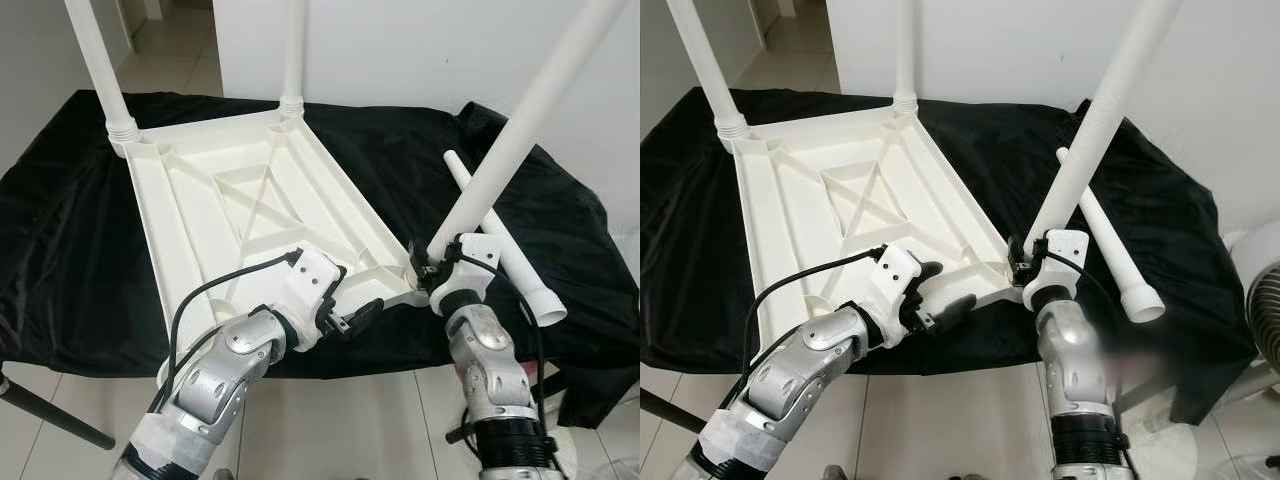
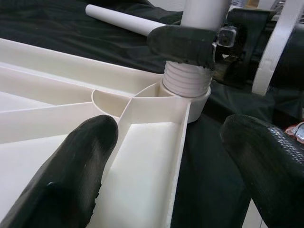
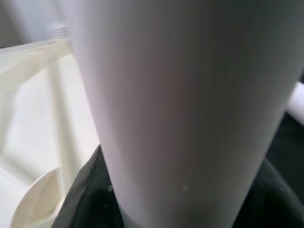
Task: Building children table
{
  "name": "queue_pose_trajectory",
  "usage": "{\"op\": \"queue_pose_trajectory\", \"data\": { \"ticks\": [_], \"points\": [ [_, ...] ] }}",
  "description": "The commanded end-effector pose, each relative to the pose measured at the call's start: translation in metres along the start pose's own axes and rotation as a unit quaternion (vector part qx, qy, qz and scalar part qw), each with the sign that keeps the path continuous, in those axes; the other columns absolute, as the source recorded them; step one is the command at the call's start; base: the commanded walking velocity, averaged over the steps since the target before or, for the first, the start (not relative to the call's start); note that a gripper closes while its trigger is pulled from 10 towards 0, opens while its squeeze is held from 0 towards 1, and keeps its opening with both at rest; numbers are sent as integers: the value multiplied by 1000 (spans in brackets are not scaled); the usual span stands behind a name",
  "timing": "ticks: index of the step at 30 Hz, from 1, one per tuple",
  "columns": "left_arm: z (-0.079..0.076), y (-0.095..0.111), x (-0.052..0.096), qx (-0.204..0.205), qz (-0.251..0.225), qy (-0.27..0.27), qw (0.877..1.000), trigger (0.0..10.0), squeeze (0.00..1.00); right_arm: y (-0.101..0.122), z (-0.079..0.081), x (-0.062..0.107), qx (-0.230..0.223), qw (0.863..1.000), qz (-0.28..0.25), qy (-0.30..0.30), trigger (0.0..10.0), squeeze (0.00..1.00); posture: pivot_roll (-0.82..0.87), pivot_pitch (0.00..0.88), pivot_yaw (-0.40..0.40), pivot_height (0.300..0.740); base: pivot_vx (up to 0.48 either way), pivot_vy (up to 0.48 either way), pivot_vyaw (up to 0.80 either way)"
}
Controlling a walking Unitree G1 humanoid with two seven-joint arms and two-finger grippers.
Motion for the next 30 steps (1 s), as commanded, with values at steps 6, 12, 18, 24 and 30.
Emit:
{"op": "queue_pose_trajectory", "data": {
  "ticks": [6, 12, 18, 24, 30],
  "points": [
    [-4, -1, 1, 3, 4, -23, 1000, 10000, 0, -14, 8, 11, -64, 992, 35, -100, 10000, 0, -7, 102, -50, 740, 0, 0, 0],
    [-3, 1, -1, 3, 1, -22, 1000, 10000, 0, -9, 8, 12, -53, 994, 26, -88, 10000, 0, -7, 98, -51, 740, 0, 0, 0],
    [0, 3, -1, -1, -1, -18, 1000, 10000, 0, -2, 7, 11, -53, 997, 8, -59, 10000, 282, -2, 95, -52, 740, 0, 0, 0],
    [1, 4, -1, -3, -1, -17, 1000, 10000, 0, 3, 6, 12, -60, 997, -4, -46, 10000, 1000, 1, 90, -51, 740, 0, 0, 0],
    [5, 5, 0, -10, -1, -14, 1000, 10000, 0, 10, -2, 12, -56, 998, -23, 1, 10000, 1000, 2, 81, -48, 740, 0, 0, 0]
  ]
}}
Point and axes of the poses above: a point about 5 cm out from each wrist's last joint towards the gripper, its own x axis pointing back from the gripper into the wrist, its own y axis along the axis of the wrist's last joint, z = x × y, the point moved 2 cm from there along -x, pointing out of the wrist towards the gripper, and after that the axes turned 1 degree about -x, right-handed, at the moved point
